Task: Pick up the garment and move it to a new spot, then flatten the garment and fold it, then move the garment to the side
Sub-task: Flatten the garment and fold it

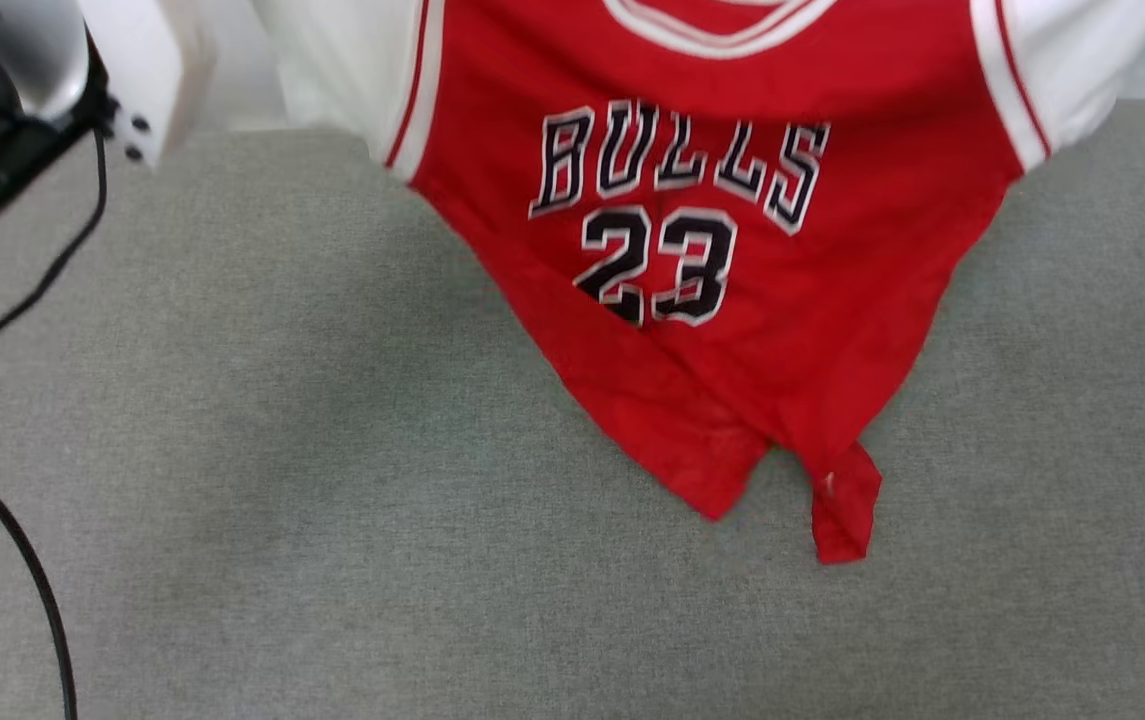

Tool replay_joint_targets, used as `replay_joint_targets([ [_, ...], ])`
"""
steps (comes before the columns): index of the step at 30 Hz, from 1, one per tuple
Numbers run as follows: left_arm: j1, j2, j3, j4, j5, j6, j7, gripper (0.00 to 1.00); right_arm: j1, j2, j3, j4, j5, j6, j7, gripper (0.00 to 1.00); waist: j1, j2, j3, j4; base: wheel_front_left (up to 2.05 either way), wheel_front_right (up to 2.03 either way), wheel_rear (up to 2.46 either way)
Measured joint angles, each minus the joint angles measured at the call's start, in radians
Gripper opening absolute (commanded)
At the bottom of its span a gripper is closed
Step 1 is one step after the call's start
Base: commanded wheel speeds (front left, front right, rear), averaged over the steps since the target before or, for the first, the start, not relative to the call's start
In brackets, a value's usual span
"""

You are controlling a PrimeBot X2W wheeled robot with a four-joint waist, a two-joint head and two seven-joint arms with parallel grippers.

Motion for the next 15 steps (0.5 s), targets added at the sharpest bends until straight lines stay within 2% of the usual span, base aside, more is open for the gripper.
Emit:
replay_joint_targets([
  [8, -0.153, -0.084, 0.048, 0.107, 0.033, 0.009, -0.055, 0.0, -0.23, 0.075, 0.0, 0.083, -0.09, 0.0, 0.018, 0.0, 0.0001, 0.0, 0.057, 0.003, 0.0, 0.0, 0.0],
  [9, -0.177, -0.098, 0.054, 0.128, 0.042, 0.009, -0.066, 0.0, -0.264, 0.088, 0.004, 0.101, -0.103, 0.0, 0.015, 0.0, 0.0, 0.0, 0.068, 0.003, 0.0, 0.0, 0.0],
  [10, -0.261, -0.127, 0.074, 0.188, 0.068, 0.01, -0.097, 0.0, -0.375, 0.122, 0.012, 0.163, -0.154, 0.0, 0.0, 0.0, 0.0, 0.0, 0.107, 0.005, 0.0, 0.0, 0.0],
  [15, -0.387, -0.169, 0.105, 0.281, 0.114, 0.017, -0.172, 0.0, -0.549, 0.182, 0.018, 0.266, -0.214, 0.0, -0.02, 0.0, 0.0001, 0.0, 0.18, 0.008, 0.0, 0.0, 0.0],
])
